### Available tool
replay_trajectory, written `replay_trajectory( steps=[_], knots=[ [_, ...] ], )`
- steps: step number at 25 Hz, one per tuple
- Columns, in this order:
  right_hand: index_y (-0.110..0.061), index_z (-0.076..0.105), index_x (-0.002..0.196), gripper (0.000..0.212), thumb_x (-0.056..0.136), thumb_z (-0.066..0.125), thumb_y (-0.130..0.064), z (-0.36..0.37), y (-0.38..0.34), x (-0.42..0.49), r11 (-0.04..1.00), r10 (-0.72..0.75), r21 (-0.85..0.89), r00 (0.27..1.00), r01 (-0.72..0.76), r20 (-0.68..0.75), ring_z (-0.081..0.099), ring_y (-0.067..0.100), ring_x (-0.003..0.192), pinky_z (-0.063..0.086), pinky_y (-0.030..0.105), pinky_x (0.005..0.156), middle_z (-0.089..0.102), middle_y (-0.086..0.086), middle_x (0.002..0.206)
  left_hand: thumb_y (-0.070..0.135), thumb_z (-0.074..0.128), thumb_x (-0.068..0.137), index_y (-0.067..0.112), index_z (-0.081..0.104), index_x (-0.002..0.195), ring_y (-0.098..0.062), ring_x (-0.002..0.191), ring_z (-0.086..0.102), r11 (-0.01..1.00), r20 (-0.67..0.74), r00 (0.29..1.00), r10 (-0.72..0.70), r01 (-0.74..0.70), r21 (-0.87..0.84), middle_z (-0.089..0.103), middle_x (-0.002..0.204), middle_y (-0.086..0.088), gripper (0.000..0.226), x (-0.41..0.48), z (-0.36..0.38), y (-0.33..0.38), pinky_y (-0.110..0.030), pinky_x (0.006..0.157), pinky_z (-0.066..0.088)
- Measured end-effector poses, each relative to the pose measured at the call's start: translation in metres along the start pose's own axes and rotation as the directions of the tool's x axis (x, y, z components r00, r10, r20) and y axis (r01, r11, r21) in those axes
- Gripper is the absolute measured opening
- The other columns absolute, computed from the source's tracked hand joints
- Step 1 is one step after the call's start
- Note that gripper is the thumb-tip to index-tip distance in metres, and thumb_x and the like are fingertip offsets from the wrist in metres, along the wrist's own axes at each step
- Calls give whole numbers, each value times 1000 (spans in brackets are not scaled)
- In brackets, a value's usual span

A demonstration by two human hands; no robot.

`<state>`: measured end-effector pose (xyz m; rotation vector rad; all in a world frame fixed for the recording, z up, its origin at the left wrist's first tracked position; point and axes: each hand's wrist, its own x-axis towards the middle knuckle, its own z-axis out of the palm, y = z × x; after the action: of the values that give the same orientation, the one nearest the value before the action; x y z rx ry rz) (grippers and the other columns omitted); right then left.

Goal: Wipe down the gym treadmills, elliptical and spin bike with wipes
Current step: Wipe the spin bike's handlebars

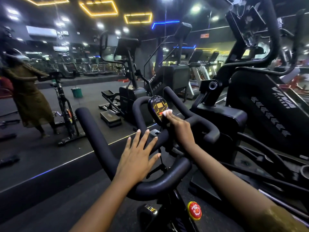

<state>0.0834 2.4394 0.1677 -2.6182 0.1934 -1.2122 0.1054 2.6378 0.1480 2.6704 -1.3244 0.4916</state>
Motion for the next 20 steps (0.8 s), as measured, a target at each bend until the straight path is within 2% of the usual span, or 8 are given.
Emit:
replay_trajectory(
  steps=[4,6,8,9,11,15,17,20],
  knots=[
    [-11,57,127,69,62,76,2,-15,1,-32,970,-243,60,962,237,126,58,23,113,48,29,91,53,10,133,75,-39,53,36,-2,151,-21,145,-19,1000,0,1000,8,-8,-4,-13,160,4,112,0,2,1,-41,118,-5],
    [-9,60,123,54,71,71,-1,-23,6,-20,947,-316,105,943,305,108,56,18,116,43,24,97,55,10,131,70,-49,46,36,-1,151,-21,146,-18,1000,-1,1000,2,-2,-8,-13,160,4,121,0,2,1,-40,118,-4],
    [-8,62,121,43,78,61,-5,-25,5,12,971,-214,100,975,218,-50,55,19,117,41,25,99,57,12,128,69,-50,45,36,1,151,-22,146,-18,1000,-3,1000,1,-1,-11,-12,160,3,123,1,2,0,-41,118,-4],
    [-8,62,122,43,79,59,-2,-24,2,28,983,-147,102,987,154,-69,55,22,118,40,25,101,57,13,129,69,-50,45,35,1,152,-22,146,-18,1000,-1,1000,4,-4,-10,-12,160,3,123,1,2,0,-41,118,-4],
    [-12,58,127,51,79,60,5,-18,-6,46,989,-115,96,993,114,10,52,23,123,39,28,103,52,10,135,69,-50,45,35,0,151,-23,145,-19,1000,-3,1000,9,-9,1,-12,160,2,123,0,1,-1,-42,117,-5],
    [-13,55,130,54,78,59,3,-19,-1,27,973,-225,63,969,220,97,48,21,125,36,23,104,49,8,138,70,-48,49,36,-3,151,-22,144,-24,1000,-1,1000,6,-6,10,-15,160,3,116,0,1,0,-42,116,-9],
    [-12,54,132,53,81,56,3,-22,6,10,968,-246,88,959,235,144,43,17,128,26,13,107,45,7,141,72,-39,56,36,-2,151,-22,144,-23,1000,-4,1000,2,-2,6,-14,160,3,109,0,1,1,-42,116,-9],
    [-13,51,134,50,85,57,-2,-27,20,-14,964,-259,126,937,235,235,36,10,133,24,16,110,39,2,144,67,-25,62,35,-1,151,-23,145,-21,1000,-2,1000,2,-2,8,-12,160,3,98,0,-1,2,-43,117,-7]
  ],
)
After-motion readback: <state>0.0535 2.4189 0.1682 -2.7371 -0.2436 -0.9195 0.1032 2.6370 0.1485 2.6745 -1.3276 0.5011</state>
